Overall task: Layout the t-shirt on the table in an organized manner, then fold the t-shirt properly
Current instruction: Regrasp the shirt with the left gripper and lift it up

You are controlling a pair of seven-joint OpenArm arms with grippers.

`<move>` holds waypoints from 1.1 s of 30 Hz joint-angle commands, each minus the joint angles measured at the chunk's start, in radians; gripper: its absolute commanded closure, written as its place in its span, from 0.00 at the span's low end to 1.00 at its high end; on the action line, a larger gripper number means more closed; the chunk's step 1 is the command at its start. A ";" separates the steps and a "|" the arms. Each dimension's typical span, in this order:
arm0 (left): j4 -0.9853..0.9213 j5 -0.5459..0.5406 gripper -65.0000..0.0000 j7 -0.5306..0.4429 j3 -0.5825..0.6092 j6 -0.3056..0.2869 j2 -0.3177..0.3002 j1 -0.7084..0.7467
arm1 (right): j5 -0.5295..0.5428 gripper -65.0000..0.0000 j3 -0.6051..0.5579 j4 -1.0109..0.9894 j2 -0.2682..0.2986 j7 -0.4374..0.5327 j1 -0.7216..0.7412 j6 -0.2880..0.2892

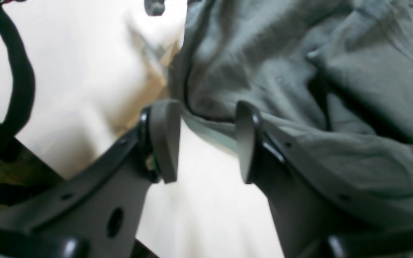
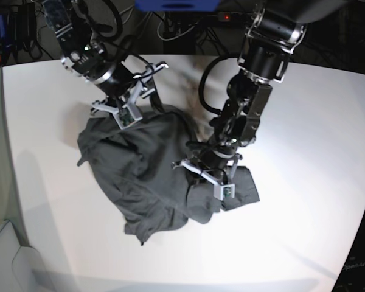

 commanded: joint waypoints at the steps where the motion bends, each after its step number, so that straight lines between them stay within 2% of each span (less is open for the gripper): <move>1: 0.015 -0.002 0.80 -0.015 -0.001 -0.010 0.005 -0.023 | 0.008 0.59 0.004 0.015 0.005 0.025 0.005 0.000; 10: 0.011 -0.002 0.80 -0.013 0.000 -0.010 0.003 -0.008 | 0.008 0.59 0.004 0.020 0.005 0.025 0.004 0.000; 14: -0.048 -0.003 0.80 -0.013 0.000 -0.013 -0.014 0.000 | 0.008 0.59 0.004 0.020 0.004 0.025 0.004 0.000; 18: -0.061 -0.008 1.00 -0.013 0.000 -0.010 -0.018 0.004 | 0.008 0.59 0.004 0.020 0.002 0.025 0.002 0.000; 20: -0.051 -0.012 0.98 -0.013 -0.004 -0.010 -0.030 0.021 | 0.008 0.59 0.004 0.020 0.002 0.025 0.002 0.000; 25: 0.108 -0.012 0.99 -0.013 -0.010 -0.008 -0.044 0.086 | 0.008 0.59 0.004 0.020 0.002 0.025 0.004 0.000; 28: 0.237 -0.012 0.99 -0.013 -0.010 -0.008 -0.087 0.124 | 0.008 0.59 0.004 0.018 0.001 0.025 0.004 0.000; 33: 0.355 -0.014 0.99 -0.013 -0.061 -0.008 -0.118 0.181 | 0.008 0.59 0.004 0.018 0.001 0.025 0.002 0.000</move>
